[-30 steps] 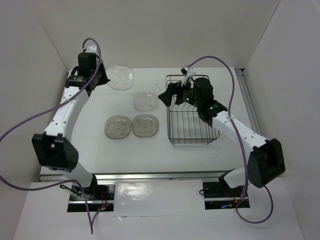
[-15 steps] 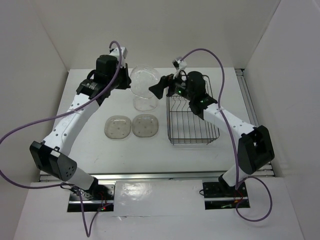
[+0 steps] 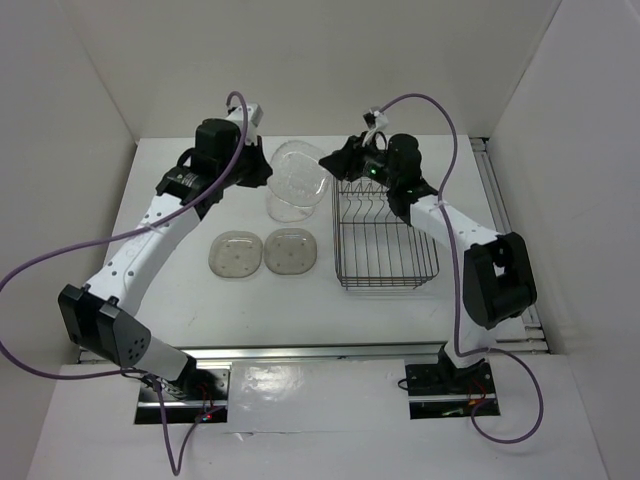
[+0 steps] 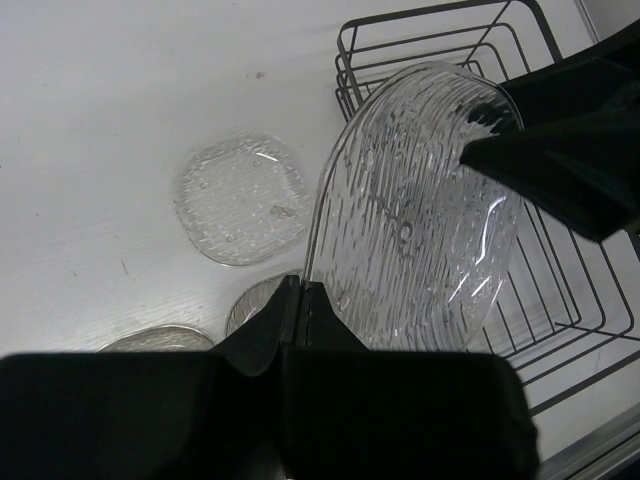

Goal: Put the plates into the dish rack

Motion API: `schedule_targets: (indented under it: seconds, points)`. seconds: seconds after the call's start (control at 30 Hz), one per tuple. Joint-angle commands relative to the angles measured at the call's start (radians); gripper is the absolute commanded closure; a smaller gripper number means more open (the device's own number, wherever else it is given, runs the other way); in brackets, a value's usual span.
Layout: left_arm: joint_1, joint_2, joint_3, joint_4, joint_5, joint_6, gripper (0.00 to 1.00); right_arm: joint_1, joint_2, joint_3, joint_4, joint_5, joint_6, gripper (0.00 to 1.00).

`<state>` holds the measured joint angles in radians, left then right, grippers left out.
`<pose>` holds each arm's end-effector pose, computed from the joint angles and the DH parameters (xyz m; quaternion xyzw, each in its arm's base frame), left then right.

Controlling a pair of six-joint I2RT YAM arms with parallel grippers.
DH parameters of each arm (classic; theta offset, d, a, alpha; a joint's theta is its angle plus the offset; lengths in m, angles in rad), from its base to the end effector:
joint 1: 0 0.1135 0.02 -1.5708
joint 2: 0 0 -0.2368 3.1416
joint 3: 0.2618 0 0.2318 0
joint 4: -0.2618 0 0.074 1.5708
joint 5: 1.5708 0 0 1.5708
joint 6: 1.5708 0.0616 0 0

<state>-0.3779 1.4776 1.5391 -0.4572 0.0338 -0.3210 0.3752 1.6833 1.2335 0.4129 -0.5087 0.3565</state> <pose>0.3179 -0.1284 0.3707 0.0330 0.8316 -0.2030 0.5159 0.3631 0.1752 0.3008 -0.1811 0.6952 0.4094 0.5624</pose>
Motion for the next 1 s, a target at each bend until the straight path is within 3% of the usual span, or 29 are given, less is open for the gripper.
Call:
schedule_targets:
  seconds: [0.0,0.03,0.07,0.1,0.33,0.37,0.4,0.43,0.53,0.6,0.63,0.73,0.8,0.97]
  points:
    - [-0.003,-0.043,-0.004,0.086,0.037,-0.026,1.00,-0.015,0.000,0.034,0.142,-0.083,0.068,0.64]
    - [-0.003,-0.043,-0.004,0.086,0.025,-0.026,1.00,-0.015,0.000,0.034,0.142,-0.083,0.068,0.82]
    - [-0.003,-0.043,-0.004,0.086,0.025,-0.026,1.00,-0.015,0.000,0.034,0.133,-0.083,0.068,0.94]
    - [-0.003,-0.031,-0.004,0.086,0.015,-0.035,1.00,-0.015,0.000,0.034,0.133,-0.083,0.078,0.98]
    - [-0.003,-0.002,0.007,0.075,-0.011,-0.065,0.99,-0.035,-0.060,-0.023,0.152,-0.117,0.119,1.00]
    - [-0.003,-0.002,0.007,0.075,-0.027,-0.066,0.82,-0.035,-0.060,-0.023,0.133,-0.087,0.108,1.00]
    - [-0.003,-0.002,0.007,0.075,-0.049,-0.082,0.11,-0.035,-0.085,-0.023,0.088,-0.067,0.096,1.00]
    - [-0.003,-0.002,0.007,0.066,-0.078,-0.082,0.00,-0.035,-0.094,-0.023,0.063,-0.015,0.061,1.00]
    - [-0.003,0.010,0.033,0.017,-0.174,-0.110,0.00,-0.035,-0.128,-0.013,-0.063,0.132,-0.028,1.00]
    - [-0.003,0.010,0.053,-0.023,-0.251,-0.130,0.00,-0.022,-0.137,-0.002,-0.152,0.365,-0.086,1.00]
    - [-0.003,0.019,0.076,-0.070,-0.338,-0.148,0.00,-0.012,-0.152,-0.002,-0.216,0.574,-0.114,1.00]
    - [0.007,0.039,0.122,-0.133,-0.429,-0.158,0.00,0.007,-0.166,-0.002,-0.304,0.810,-0.146,1.00]
    - [0.019,0.039,0.131,-0.147,-0.440,-0.159,0.00,0.007,-0.178,-0.012,-0.339,1.004,-0.146,1.00]
    - [0.028,0.058,0.131,-0.158,-0.440,-0.168,0.00,0.112,-0.157,0.041,-0.442,1.318,-0.203,1.00]
